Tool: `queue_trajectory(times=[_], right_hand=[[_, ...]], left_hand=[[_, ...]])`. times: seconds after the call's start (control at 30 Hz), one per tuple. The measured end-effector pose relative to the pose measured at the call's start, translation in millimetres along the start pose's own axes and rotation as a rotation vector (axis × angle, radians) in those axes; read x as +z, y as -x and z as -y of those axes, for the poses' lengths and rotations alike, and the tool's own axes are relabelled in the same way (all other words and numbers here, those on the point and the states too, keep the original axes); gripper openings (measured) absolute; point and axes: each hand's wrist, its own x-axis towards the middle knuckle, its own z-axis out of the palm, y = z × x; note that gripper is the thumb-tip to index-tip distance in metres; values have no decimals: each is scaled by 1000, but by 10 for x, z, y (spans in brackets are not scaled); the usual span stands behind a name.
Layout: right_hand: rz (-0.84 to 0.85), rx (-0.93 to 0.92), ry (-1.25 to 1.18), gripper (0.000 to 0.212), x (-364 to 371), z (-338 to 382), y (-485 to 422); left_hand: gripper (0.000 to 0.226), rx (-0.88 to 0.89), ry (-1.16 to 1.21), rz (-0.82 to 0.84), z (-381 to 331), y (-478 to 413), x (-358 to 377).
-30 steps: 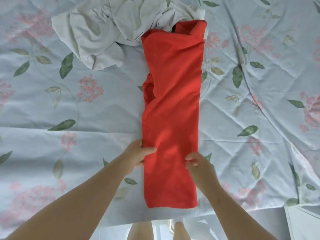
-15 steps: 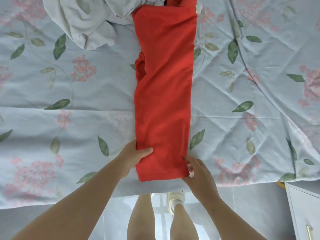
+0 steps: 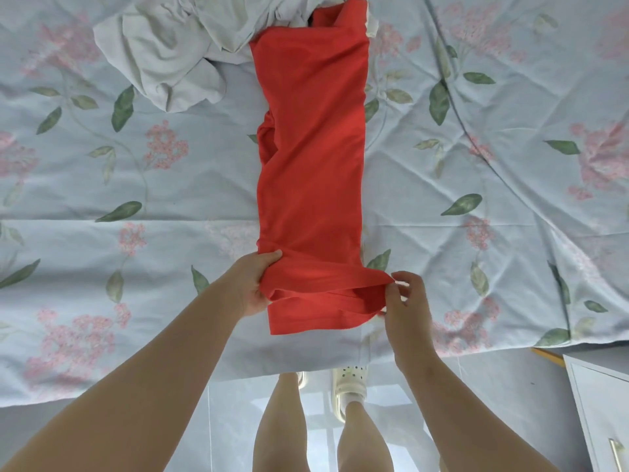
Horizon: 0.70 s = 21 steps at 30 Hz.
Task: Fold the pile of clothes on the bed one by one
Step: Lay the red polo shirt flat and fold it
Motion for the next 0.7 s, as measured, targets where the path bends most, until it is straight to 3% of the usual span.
queue_trajectory(times=[0.07, 0.13, 0.23, 0.3, 0.37, 0.5, 0.57, 0.7], right_hand=[[128, 109, -78, 22, 22, -37, 1], [258, 33, -69, 30, 5, -71, 69], [419, -191, 299, 82, 7, -203, 158], [392, -294, 576, 103, 69, -284, 186], [232, -355, 551, 91, 140, -279, 164], [-54, -286, 362, 45, 102, -191, 115], [-107, -297, 369, 34, -54, -221, 172], [-20, -200, 539, 26, -413, -440, 343]], left_hand=[[3, -21, 66, -14, 19, -7, 26], [7, -32, 143, -31, 18, -9, 41], [17, -55, 238, -7, -29, 30, 115], [25, -64, 269, 36, -77, 80, 189], [29, -51, 254, 78, -121, 126, 242], [24, 1, 220, 83, -170, 175, 228], [6, 83, 11, 44, -125, 146, 145], [24, 195, -563, -121, 234, -83, -100]])
